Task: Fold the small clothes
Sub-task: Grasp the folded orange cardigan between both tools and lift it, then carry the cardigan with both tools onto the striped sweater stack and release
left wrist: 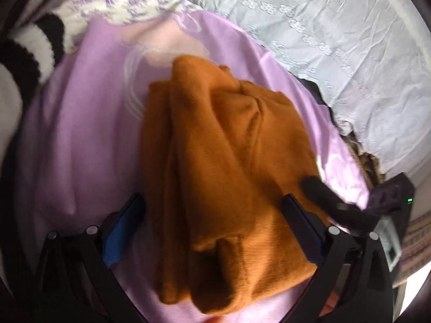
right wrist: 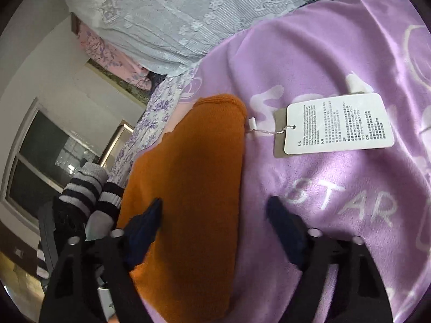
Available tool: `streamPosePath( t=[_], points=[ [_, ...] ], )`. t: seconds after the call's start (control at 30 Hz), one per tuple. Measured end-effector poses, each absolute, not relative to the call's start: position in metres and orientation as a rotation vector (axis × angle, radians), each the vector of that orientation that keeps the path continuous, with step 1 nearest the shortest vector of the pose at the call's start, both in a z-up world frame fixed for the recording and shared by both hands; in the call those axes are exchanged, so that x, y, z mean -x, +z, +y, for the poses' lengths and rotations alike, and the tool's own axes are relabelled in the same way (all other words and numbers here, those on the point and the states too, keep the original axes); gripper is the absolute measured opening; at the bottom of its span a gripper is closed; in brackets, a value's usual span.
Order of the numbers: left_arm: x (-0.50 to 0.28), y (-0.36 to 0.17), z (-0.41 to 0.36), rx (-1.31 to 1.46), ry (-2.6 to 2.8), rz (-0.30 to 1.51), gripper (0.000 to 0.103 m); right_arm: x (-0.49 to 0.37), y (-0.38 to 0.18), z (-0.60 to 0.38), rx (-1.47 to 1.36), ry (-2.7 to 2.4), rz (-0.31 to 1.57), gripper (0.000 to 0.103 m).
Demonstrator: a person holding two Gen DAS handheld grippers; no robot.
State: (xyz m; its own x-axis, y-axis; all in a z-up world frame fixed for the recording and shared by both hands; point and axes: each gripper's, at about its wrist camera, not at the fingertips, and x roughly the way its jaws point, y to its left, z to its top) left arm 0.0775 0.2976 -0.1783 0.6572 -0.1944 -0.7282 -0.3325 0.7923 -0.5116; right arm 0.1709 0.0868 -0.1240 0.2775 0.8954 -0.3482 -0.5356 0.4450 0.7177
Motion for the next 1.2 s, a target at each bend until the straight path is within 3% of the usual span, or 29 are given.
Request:
streamPosePath(
  t=[0.03, 0.1, 0.17, 0.27, 0.73, 1.2],
  points=[
    [-0.077, -0.176, 0.294, 0.675, 0.052, 0.85, 0.097, -0.173, -0.124, 0.086, -0.544, 1.068, 0.821, 0.057],
    [-0.073, -0.17, 0.284, 0.634, 0.038, 0.832, 0.07, -0.173, -0.122, 0.084, -0.563, 1.076, 0.823, 0.052],
    [-0.074, -0.164, 0.273, 0.559, 0.026, 0.821, 0.051, -0.171, -0.121, 0.079, -0.577, 1.076, 0.815, 0.043],
    [-0.069, -0.153, 0.266, 0.501, 0.034, 0.781, 0.038, -0.169, -0.118, 0.07, -0.613, 1.09, 0.805, 0.037],
    [-0.019, -0.072, 0.235, 0.331, 0.087, 0.612, 0.035, -0.106, -0.038, 0.035, -0.563, 1.176, 0.61, 0.035],
    [0.073, 0.037, 0.289, 0.229, 0.262, 0.424, 0.035, -0.028, 0.07, 0.095, -0.476, 1.355, 0.479, 0.035]
  ],
)
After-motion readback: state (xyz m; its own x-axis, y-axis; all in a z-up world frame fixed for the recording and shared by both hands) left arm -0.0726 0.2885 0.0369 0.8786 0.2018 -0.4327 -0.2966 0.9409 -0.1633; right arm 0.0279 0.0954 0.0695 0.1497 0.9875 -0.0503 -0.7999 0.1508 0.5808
